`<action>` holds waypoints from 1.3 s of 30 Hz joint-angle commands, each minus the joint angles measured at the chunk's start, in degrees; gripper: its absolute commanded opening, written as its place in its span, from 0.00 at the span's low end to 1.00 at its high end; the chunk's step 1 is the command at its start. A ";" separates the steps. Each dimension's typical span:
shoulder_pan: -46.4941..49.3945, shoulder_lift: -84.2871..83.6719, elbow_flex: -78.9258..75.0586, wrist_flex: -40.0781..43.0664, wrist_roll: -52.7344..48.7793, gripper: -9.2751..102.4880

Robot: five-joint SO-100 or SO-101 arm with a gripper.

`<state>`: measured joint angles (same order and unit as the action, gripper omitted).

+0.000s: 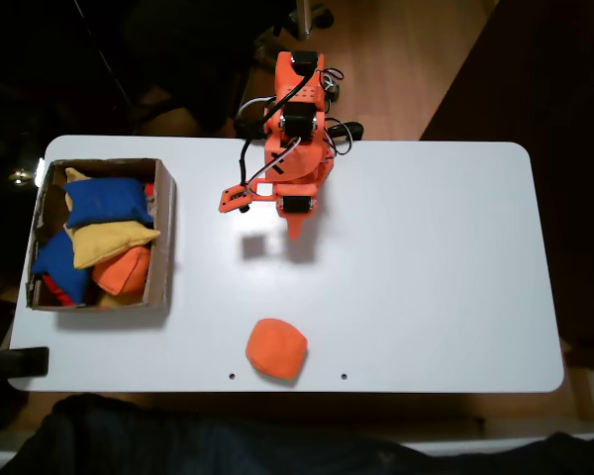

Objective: Grasp a bag and put it in the box.

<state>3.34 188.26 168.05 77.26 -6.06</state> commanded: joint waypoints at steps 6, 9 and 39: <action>0.26 0.53 -0.18 0.09 0.18 0.08; 0.26 0.53 -0.18 0.09 0.18 0.08; -0.53 0.53 -0.18 0.09 -0.44 0.08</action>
<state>3.08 188.26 168.05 77.26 -6.06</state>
